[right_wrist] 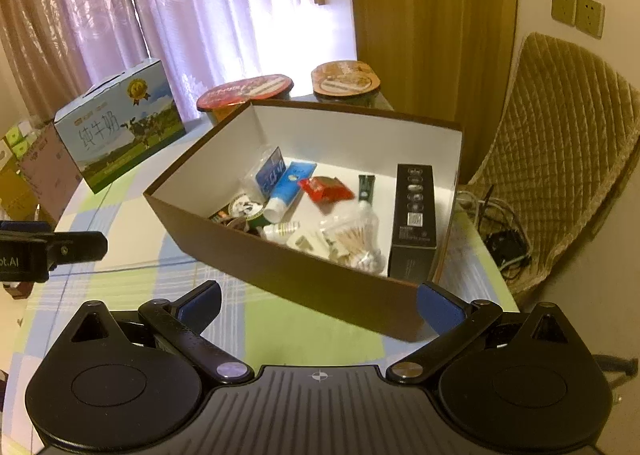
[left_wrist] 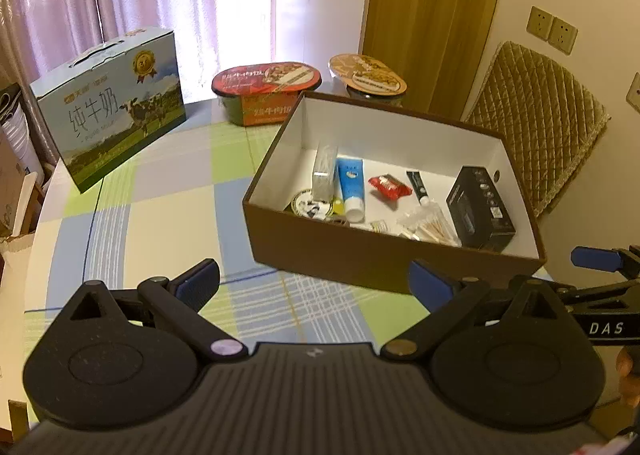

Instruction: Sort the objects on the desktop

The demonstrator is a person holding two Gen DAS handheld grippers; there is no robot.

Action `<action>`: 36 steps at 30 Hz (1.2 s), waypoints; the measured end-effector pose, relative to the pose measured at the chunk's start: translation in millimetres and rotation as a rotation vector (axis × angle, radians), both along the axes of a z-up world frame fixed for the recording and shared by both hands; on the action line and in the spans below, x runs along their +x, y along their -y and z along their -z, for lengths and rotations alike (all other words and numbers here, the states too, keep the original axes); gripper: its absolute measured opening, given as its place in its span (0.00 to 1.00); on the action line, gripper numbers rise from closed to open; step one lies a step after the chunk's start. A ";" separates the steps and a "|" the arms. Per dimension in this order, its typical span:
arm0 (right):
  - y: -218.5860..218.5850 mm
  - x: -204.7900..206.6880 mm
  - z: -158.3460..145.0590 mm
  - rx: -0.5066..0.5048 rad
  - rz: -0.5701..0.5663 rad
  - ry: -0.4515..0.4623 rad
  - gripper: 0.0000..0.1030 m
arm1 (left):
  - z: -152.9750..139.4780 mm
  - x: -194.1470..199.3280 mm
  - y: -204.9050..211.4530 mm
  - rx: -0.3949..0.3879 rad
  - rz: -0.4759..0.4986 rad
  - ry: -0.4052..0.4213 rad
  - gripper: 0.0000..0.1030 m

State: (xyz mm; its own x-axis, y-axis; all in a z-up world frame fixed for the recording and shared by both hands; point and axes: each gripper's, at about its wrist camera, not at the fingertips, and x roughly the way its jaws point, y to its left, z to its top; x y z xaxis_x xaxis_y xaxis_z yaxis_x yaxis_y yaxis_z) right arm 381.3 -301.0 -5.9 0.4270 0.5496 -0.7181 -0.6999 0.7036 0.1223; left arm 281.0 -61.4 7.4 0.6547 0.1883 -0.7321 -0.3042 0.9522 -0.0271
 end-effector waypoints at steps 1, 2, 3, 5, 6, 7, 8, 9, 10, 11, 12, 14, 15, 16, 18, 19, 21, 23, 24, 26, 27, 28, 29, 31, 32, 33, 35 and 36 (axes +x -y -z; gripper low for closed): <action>0.1 -1.7 0.3 -0.005 -0.001 0.004 0.98 | 0.7 -1.4 0.4 0.000 -0.001 -0.004 0.96; 0.1 -3.6 1.1 -0.011 -0.002 0.008 0.98 | 1.5 -3.0 0.6 -0.002 -0.002 -0.008 0.96; 0.0 -4.9 1.9 -0.017 -0.004 0.012 0.98 | 2.5 -5.0 0.8 -0.004 -0.002 -0.012 0.96; -0.1 -7.7 4.3 -0.029 -0.006 0.018 0.98 | 4.4 -8.3 1.7 -0.006 -0.001 -0.020 0.96; 0.0 -8.9 5.5 -0.035 -0.006 0.019 0.98 | 5.3 -9.4 1.8 -0.006 -0.002 -0.024 0.96; 0.3 -9.8 7.0 -0.039 -0.006 0.017 0.98 | 6.4 -10.5 2.1 -0.006 -0.002 -0.029 0.96; 0.5 -10.5 8.3 -0.041 -0.006 0.015 0.98 | 7.5 -11.7 2.4 -0.007 -0.001 -0.033 0.96; 1.0 -11.1 9.5 -0.043 -0.005 0.013 0.98 | 8.7 -13.0 2.9 -0.007 0.000 -0.037 0.96; 1.7 -12.2 10.4 -0.045 -0.006 0.012 0.98 | 9.7 -13.8 3.2 -0.008 0.001 -0.042 0.96; 2.2 -13.0 11.3 -0.047 -0.006 0.010 0.98 | 10.9 -14.8 3.6 -0.008 0.002 -0.048 0.96; 2.6 -13.8 12.2 -0.050 -0.006 0.010 0.98 | 12.0 -16.0 4.3 -0.007 0.003 -0.052 0.96; 2.6 -14.5 13.5 -0.055 -0.006 0.008 0.98 | 14.6 -18.1 5.9 -0.004 0.007 -0.062 0.96; 2.8 -14.9 14.0 -0.058 -0.006 0.008 0.98 | 15.7 -19.1 6.7 -0.003 0.008 -0.065 0.96; 2.7 -15.4 14.7 -0.062 -0.006 0.008 0.98 | 16.8 -20.0 7.6 -0.003 0.011 -0.069 0.96; 3.0 -16.7 15.5 -0.065 -0.006 0.010 0.98 | 18.8 -22.0 9.0 -0.002 0.016 -0.075 0.96; 3.0 -17.6 16.0 -0.067 -0.007 0.011 0.98 | 19.9 -22.5 9.6 -0.001 0.017 -0.079 0.96; 2.6 -18.7 16.7 -0.070 -0.010 0.014 0.98 | 21.6 -23.7 9.9 0.001 0.020 -0.085 0.96; 2.4 -20.0 18.2 -0.073 -0.013 0.015 0.98 | 22.4 -24.4 10.8 0.003 0.022 -0.088 0.96; 2.4 -20.4 19.1 -0.075 -0.014 0.014 0.98 | 22.6 -24.5 11.1 0.004 0.023 -0.090 0.96; 2.7 -21.3 20.7 -0.078 -0.015 0.010 0.98 | 23.3 -25.0 12.2 0.004 0.025 -0.092 0.96; 2.8 -21.5 21.5 -0.079 -0.015 0.008 0.98 | 23.9 -25.1 12.6 0.004 0.025 -0.094 0.96; 3.0 -22.0 21.9 -0.080 -0.014 0.007 0.98 | 24.6 -25.1 12.7 0.003 0.025 -0.096 0.96; 3.2 -22.0 22.4 -0.081 -0.013 0.005 0.98 | 25.3 -25.1 12.7 0.003 0.025 -0.097 0.96; 3.2 -21.8 23.5 -0.085 -0.010 0.002 0.98 | 26.6 -24.7 12.9 0.003 0.025 -0.101 0.96; 3.3 -21.9 23.9 -0.087 -0.009 0.001 0.98 | 27.1 -24.6 12.9 0.004 0.026 -0.102 0.96; 3.4 -21.5 24.1 -0.089 -0.008 0.000 0.98 | 27.7 -24.7 13.0 0.004 0.027 -0.102 0.96; 3.0 -21.5 24.6 -0.091 -0.007 -0.002 0.98 | 28.7 -24.8 13.4 0.005 0.027 -0.105 0.96; 2.7 -21.1 24.7 -0.093 -0.006 -0.003 0.98 | 29.4 -24.5 13.6 0.006 0.026 -0.106 0.96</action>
State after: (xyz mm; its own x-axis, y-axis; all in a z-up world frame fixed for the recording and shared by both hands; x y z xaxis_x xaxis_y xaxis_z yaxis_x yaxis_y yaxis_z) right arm 360.1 -303.8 -30.6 0.4216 0.4834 -0.7672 -0.7040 0.7078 0.0590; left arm 256.4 -74.9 -22.0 0.5781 0.1769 -0.7965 -0.2807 0.9598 0.0094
